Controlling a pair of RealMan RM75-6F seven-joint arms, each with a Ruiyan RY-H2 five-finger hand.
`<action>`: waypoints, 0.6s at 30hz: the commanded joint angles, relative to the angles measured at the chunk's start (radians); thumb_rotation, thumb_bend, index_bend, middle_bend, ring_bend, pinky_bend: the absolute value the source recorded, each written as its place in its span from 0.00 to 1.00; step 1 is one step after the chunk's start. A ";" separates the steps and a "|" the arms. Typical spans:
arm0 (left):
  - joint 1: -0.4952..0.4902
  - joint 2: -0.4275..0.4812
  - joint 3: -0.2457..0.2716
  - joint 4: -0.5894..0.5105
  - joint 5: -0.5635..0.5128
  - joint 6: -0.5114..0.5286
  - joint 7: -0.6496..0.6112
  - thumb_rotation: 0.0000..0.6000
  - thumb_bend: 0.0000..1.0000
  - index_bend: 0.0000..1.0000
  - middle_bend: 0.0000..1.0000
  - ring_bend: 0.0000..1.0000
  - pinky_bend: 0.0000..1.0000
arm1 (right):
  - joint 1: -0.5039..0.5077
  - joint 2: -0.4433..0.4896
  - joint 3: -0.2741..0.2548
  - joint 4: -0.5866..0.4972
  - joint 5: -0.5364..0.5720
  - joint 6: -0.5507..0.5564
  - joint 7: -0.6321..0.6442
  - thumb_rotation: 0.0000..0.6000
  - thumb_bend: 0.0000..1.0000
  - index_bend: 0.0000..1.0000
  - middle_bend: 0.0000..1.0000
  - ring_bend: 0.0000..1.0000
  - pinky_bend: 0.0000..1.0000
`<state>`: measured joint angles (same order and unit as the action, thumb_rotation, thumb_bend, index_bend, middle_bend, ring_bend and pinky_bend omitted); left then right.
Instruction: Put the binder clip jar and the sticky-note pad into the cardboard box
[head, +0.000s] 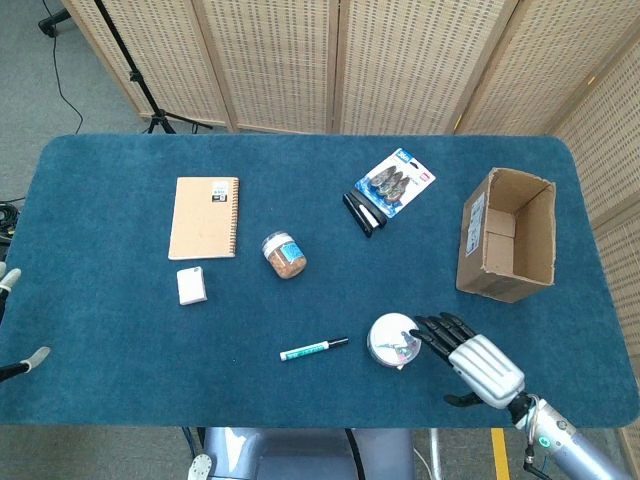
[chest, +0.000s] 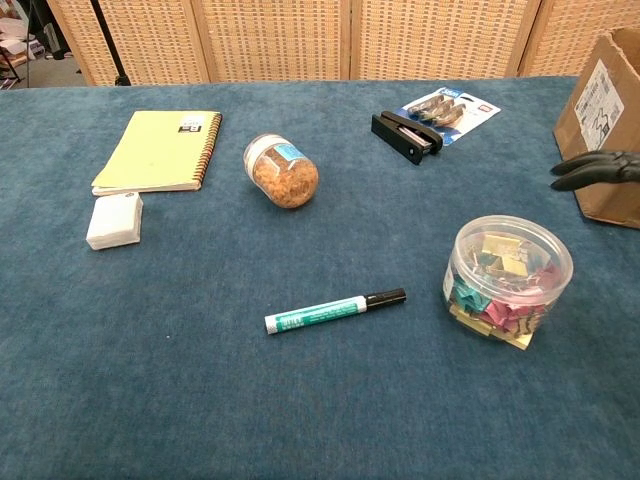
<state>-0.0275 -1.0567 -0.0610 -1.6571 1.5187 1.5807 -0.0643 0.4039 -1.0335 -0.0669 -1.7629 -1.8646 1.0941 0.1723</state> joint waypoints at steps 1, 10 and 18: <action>-0.006 0.000 -0.003 0.005 -0.013 -0.016 -0.005 1.00 0.00 0.00 0.00 0.00 0.00 | 0.084 -0.030 0.039 -0.042 0.049 -0.120 -0.072 1.00 0.00 0.00 0.00 0.00 0.00; -0.012 0.005 -0.015 0.009 -0.043 -0.031 -0.014 1.00 0.00 0.00 0.00 0.00 0.00 | 0.153 -0.138 0.126 -0.047 0.255 -0.255 -0.298 1.00 0.00 0.00 0.00 0.00 0.00; -0.013 0.006 -0.015 0.006 -0.048 -0.037 -0.010 1.00 0.00 0.00 0.00 0.00 0.00 | 0.202 -0.208 0.151 -0.022 0.428 -0.333 -0.502 1.00 0.00 0.00 0.00 0.00 0.00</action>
<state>-0.0409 -1.0503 -0.0757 -1.6515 1.4711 1.5440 -0.0741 0.5866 -1.2168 0.0730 -1.7953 -1.4767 0.7869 -0.2827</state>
